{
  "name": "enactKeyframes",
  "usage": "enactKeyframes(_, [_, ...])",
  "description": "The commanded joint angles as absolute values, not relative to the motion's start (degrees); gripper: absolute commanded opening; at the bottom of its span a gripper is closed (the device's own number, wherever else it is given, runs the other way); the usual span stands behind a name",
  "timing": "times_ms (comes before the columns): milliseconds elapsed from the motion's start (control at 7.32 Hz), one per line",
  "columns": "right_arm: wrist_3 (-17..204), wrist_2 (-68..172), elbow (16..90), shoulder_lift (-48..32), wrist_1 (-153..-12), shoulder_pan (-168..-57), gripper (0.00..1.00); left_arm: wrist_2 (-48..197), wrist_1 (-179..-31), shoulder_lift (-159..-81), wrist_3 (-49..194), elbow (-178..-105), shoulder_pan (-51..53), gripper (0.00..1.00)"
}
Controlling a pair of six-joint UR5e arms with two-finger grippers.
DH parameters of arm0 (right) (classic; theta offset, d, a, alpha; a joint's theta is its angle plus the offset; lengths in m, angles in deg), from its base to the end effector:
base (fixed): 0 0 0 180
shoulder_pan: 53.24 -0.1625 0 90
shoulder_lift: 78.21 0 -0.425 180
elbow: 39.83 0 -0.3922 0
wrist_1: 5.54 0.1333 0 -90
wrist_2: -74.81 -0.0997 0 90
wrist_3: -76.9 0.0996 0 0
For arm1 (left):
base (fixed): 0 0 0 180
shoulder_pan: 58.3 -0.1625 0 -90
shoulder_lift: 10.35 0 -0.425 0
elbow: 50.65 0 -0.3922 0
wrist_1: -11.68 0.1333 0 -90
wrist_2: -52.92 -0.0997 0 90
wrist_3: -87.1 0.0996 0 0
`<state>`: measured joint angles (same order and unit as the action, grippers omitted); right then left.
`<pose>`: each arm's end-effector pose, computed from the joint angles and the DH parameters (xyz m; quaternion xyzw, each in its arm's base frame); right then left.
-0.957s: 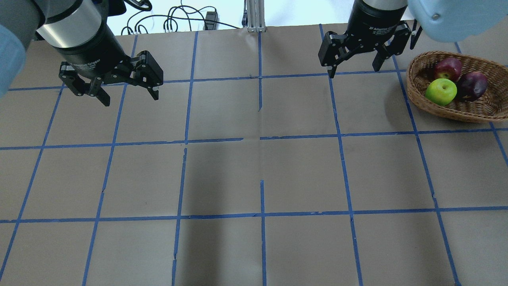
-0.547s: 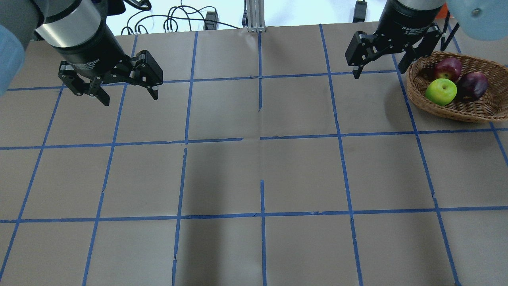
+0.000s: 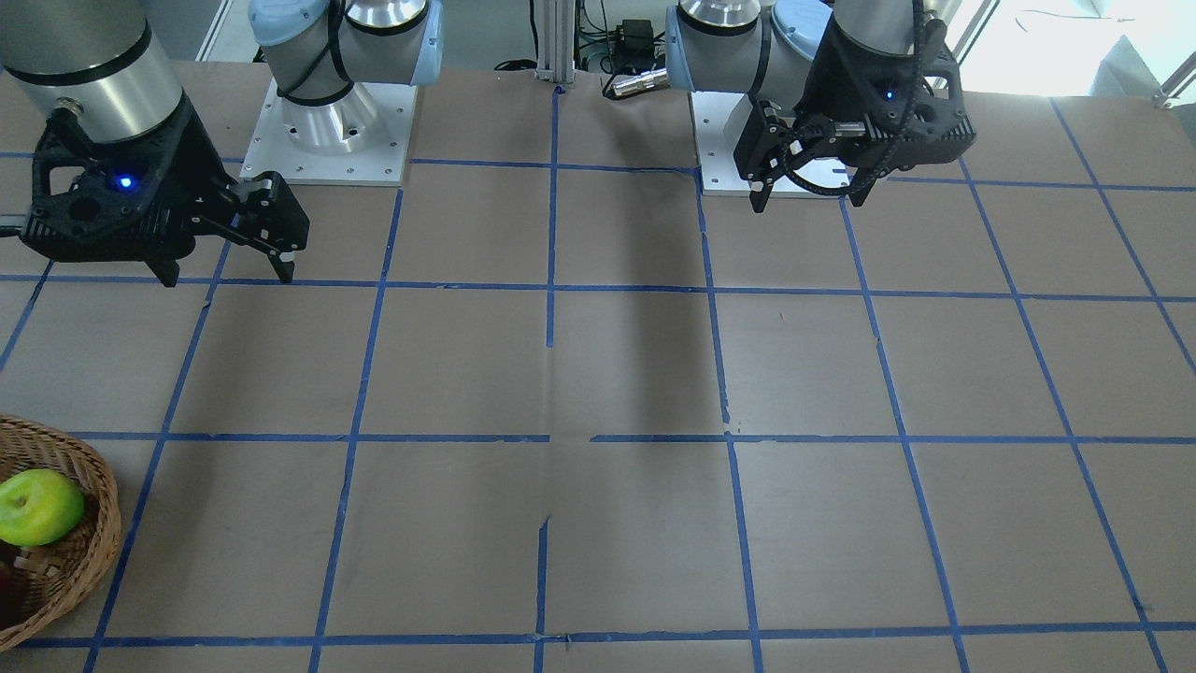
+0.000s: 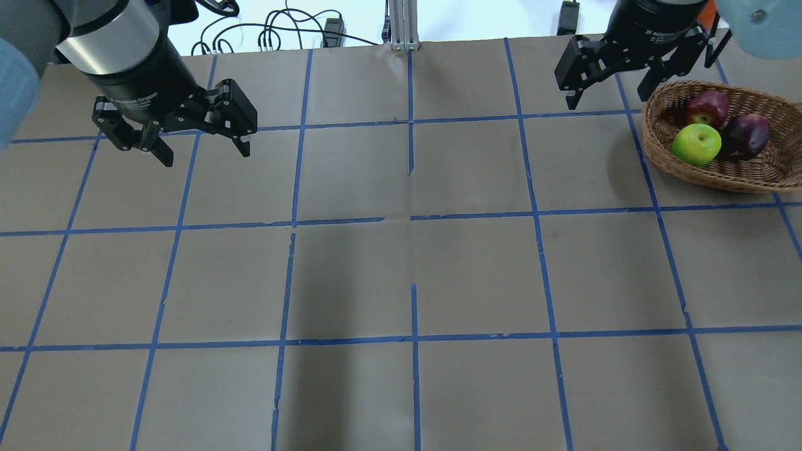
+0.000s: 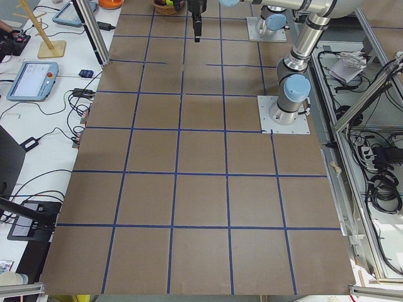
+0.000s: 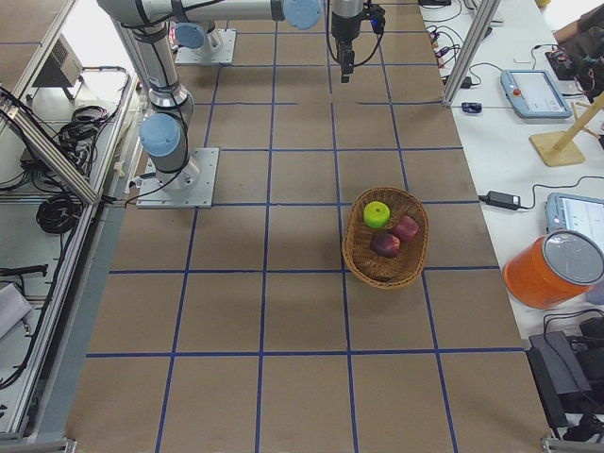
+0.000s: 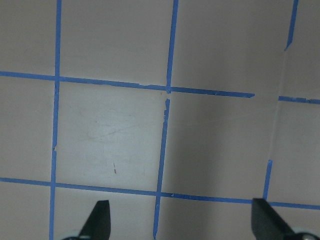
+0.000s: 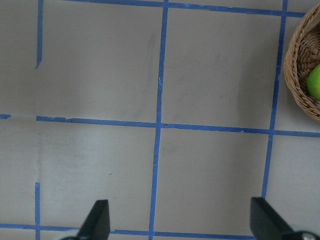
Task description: Put all apples into basket
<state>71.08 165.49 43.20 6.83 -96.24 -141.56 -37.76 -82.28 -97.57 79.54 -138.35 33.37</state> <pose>0.1164 -0.5366 0.5049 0.0360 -0.9991 0.0232 0.0075 -0.1458 -0.4676 0.5241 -0.0514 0.9986 -0.0102 0.0051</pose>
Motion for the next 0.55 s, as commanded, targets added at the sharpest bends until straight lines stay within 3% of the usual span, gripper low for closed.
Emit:
enactKeyframes(0, [70.9, 165.3, 42.9, 6.8, -96.2, -141.5, 1.00, -37.8, -82.3, -97.5, 79.5, -138.4, 33.4, 1.00])
enactKeyframes(410, [70.9, 165.3, 43.2, 6.9, -96.2, -141.5, 1.00, -37.7, -82.3, -97.6, 79.5, -138.3, 33.4, 1.00])
